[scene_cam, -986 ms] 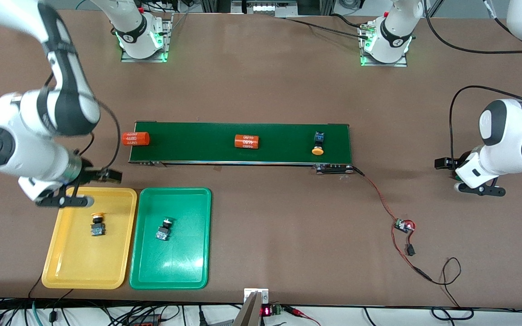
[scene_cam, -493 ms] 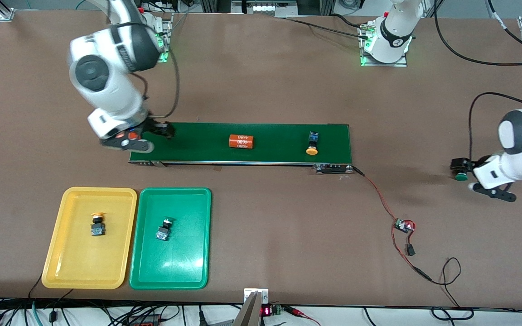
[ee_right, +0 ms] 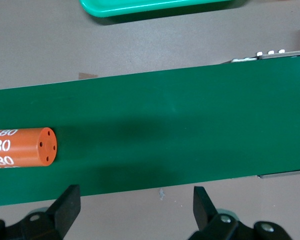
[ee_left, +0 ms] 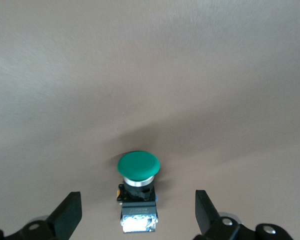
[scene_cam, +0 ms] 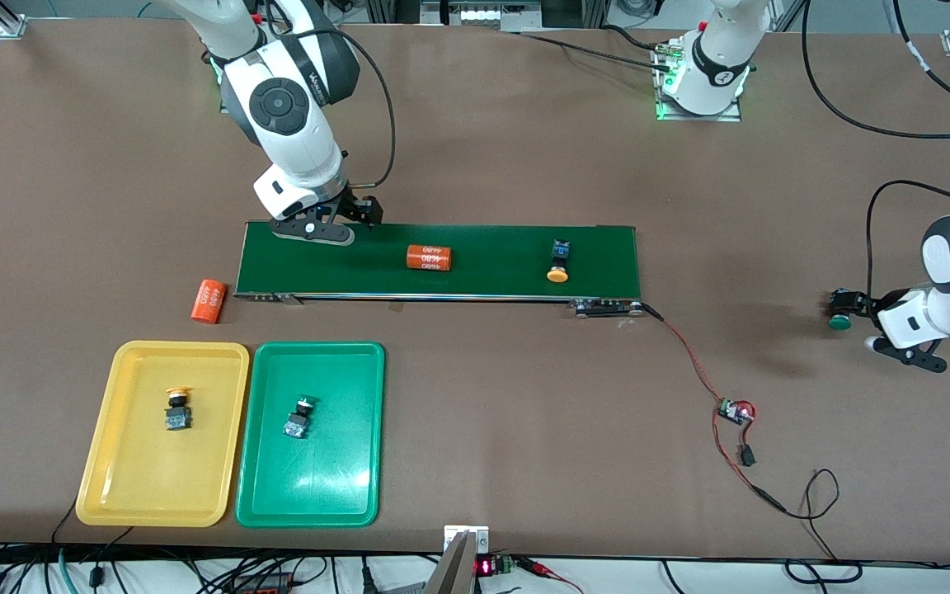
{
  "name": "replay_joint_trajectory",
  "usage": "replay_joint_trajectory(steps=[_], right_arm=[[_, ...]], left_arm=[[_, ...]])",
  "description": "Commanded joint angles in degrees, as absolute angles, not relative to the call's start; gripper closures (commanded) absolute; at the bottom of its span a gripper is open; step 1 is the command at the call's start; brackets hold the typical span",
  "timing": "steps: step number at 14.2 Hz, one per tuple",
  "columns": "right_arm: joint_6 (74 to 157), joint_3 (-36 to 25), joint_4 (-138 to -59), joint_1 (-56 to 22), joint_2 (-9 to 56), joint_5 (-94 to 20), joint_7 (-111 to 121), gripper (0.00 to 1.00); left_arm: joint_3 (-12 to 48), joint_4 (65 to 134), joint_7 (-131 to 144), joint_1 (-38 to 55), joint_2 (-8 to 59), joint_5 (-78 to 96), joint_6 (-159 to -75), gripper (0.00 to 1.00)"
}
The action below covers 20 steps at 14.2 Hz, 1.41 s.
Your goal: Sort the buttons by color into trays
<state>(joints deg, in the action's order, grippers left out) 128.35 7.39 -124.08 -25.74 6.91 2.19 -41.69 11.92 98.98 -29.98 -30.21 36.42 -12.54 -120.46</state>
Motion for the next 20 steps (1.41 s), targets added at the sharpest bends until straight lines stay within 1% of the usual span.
replay_joint_trajectory(steps=[1, 5, 7, 17, 18, 19, 20], right_arm=[[130.0, 6.8, -124.0, -26.2, 6.9, 2.3, -42.3, 0.0], [134.7, 6.8, -123.9, -26.4, 8.3, 2.9, -40.8, 0.0], [136.5, 6.8, -123.8, -27.2, 9.3, 3.1, -36.1, 0.0], [136.5, 6.8, -123.5, -27.2, 10.2, 3.1, -35.8, 0.0], [136.4, 6.8, -123.5, -27.2, 10.3, 3.1, -35.8, 0.0], [136.4, 6.8, -123.5, -27.2, 10.3, 3.1, -35.8, 0.0], [136.4, 6.8, -123.5, -27.2, 10.4, 3.1, -35.8, 0.0]], left_arm=[[12.7, 97.3, -32.0, -31.3, 38.6, -14.0, -119.8, 0.0], [12.7, 97.6, -33.2, -31.4, 39.6, -15.6, -119.7, 0.0], [12.7, 98.0, -33.1, -31.6, 39.6, -15.5, -119.7, 0.0], [12.6, 102.2, -33.1, -33.8, 38.6, -15.6, -120.2, 0.0], [12.6, 102.4, -33.2, -33.8, 38.4, -15.6, -120.1, 0.07], [12.7, 102.5, -33.2, -33.8, 38.0, -15.6, -119.5, 0.23], [12.7, 102.5, -33.3, -33.8, 37.6, -15.6, -118.4, 0.49]])
